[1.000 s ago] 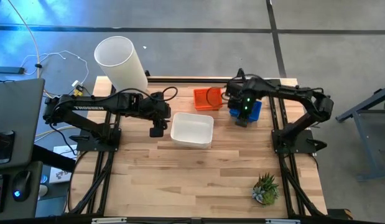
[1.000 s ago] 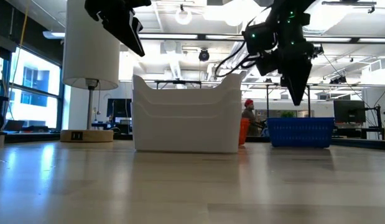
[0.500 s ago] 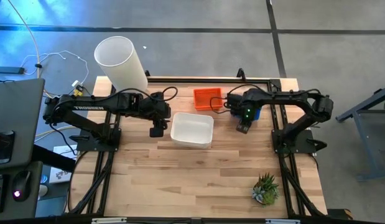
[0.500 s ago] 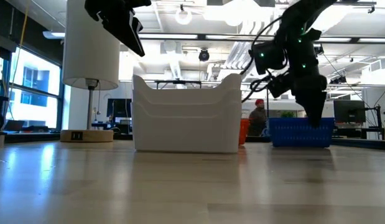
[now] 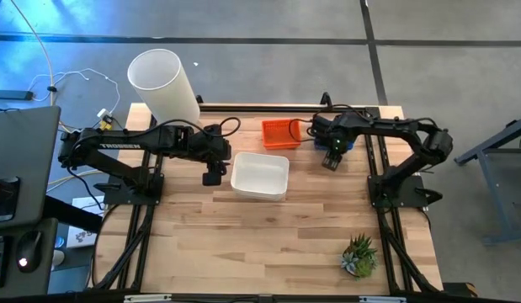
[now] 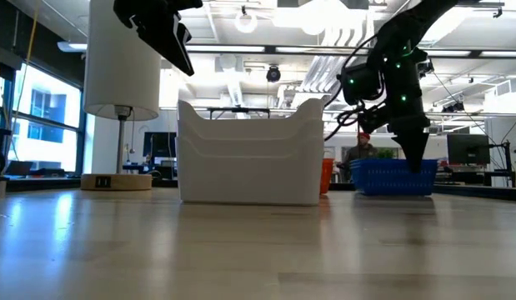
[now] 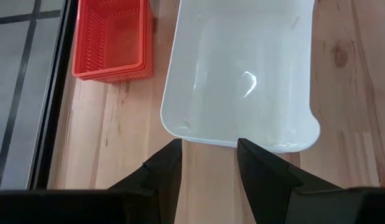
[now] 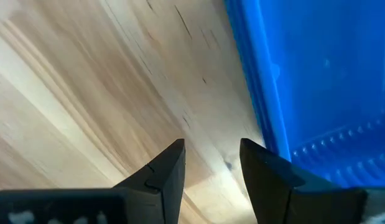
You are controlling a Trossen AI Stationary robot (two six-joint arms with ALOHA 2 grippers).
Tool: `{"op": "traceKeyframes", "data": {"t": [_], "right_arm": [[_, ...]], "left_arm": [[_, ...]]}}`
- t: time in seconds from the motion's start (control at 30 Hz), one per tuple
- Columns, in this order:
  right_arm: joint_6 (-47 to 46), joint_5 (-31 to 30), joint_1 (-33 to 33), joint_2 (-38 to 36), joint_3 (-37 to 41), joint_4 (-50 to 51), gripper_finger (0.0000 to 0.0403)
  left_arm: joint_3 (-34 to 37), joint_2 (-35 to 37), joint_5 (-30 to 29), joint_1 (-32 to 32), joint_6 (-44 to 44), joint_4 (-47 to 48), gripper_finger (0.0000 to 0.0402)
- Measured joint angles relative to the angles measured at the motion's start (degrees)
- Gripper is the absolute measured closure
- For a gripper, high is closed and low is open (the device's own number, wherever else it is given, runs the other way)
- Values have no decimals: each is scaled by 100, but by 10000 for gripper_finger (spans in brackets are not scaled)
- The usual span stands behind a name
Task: Stack baskets by color
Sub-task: Stack the bottom blue bin on the top blue bin, then adjust the stacked white bins
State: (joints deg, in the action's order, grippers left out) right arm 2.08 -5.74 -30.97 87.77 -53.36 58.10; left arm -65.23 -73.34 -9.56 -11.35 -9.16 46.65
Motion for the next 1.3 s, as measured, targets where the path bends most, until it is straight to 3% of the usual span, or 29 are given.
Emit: {"op": "traceKeyframes", "data": {"t": [0.1,0.3,0.63,1.0,1.3], "right_arm": [[81,-3,-95,0,0,74,261],[134,298,-75,-2,-21,99,261],[-215,362,600,-108,-461,236,261],[-625,-191,1013,-416,-669,544,261],[-992,-574,998,-1133,-671,714,261]], "left_arm": [[0,-2,74,0,53,0,261],[0,-132,778,2,456,167,261],[2,-688,721,2,759,671,261],[6,-1701,668,2,680,501,261],[0,-2243,726,2,588,-443,261]]}}
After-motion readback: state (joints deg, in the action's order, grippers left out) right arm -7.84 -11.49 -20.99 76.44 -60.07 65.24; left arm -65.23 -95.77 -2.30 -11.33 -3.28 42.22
